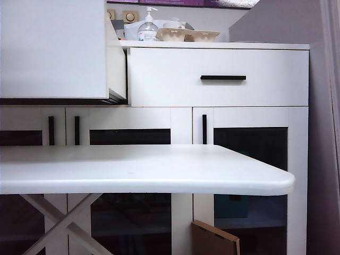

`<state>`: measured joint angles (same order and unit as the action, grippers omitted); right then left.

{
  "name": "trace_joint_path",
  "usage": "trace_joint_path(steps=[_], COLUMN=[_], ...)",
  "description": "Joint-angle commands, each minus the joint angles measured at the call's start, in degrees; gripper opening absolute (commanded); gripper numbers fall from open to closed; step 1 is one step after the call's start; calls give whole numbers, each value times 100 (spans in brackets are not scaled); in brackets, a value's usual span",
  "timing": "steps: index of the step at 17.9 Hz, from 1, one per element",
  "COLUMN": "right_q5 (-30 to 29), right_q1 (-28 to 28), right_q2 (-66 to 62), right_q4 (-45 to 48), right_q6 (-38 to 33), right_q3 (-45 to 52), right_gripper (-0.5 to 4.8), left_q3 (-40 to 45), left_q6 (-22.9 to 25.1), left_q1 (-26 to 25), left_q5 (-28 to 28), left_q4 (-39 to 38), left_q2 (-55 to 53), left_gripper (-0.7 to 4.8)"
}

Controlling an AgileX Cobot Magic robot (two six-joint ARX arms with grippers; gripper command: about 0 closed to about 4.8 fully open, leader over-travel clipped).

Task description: Pick up a can of beer from the white table, open the left drawer, place the beer inside the drawer, and finally close the drawer.

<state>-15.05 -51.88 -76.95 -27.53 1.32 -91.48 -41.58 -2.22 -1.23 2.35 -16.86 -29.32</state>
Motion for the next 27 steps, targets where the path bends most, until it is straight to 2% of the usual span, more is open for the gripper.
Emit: trace_joint_path(steps=[1, 5, 22, 27], right_q5=[20, 166, 501, 505], right_q1=[-138, -247, -269, -269], right_q2=[72, 153, 247, 243], right_q4=[68, 15, -157, -455], right_q6=[15, -4, -195, -195], right_q3=[129, 129, 127, 127], right_gripper=[-5, -5, -6, -6], left_q3=[-7, -7, -9, -13], left_q6=[26, 24, 26, 24], left_q1=[9, 7, 4, 4], left_q5=[9, 46, 42, 42], left_q4=[286, 686, 3281, 3729], left_q2=[-413, -859, -2638, -3099], left_gripper=[-5, -5, -5, -5])
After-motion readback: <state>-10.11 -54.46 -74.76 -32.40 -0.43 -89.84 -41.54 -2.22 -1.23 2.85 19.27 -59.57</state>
